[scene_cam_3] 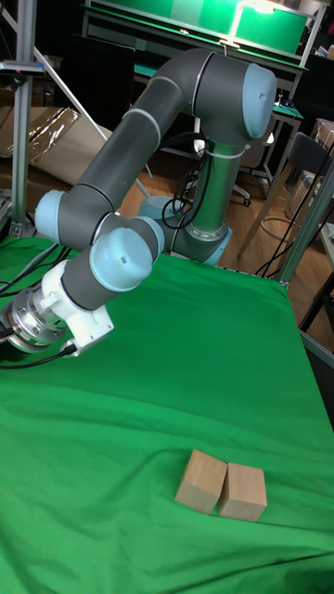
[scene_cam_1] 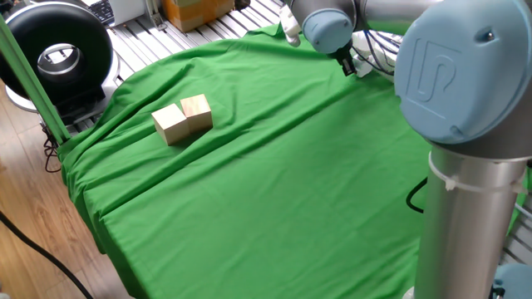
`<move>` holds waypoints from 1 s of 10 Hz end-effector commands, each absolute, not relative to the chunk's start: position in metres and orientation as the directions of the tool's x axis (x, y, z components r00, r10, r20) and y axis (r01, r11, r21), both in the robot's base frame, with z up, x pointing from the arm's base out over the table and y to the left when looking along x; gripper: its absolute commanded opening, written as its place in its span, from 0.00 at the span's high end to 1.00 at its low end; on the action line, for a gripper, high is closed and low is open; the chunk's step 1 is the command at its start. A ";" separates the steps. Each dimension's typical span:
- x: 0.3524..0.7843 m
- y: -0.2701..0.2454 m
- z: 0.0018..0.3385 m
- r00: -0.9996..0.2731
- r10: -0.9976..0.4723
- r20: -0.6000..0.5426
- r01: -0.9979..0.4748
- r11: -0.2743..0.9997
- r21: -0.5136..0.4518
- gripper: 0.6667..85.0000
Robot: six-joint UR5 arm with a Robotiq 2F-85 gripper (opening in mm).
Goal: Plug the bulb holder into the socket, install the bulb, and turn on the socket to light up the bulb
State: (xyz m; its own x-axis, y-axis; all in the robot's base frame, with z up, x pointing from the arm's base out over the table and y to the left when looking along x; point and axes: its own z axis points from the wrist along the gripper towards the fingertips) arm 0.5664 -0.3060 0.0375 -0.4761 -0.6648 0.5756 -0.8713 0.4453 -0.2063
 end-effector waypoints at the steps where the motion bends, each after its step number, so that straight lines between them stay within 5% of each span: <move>1: 0.565 -0.315 0.034 -0.475 -0.672 0.568 -0.872 0.446 -0.201 1.00; 4: 0.564 -0.296 0.058 -0.504 -0.596 0.626 -0.856 0.442 -0.269 1.00; 6: 0.561 -0.275 0.039 -0.518 -0.644 0.563 -0.844 0.493 -0.213 1.00; 10: 0.554 -0.274 0.067 -0.488 -0.705 0.514 -0.859 0.494 -0.137 1.00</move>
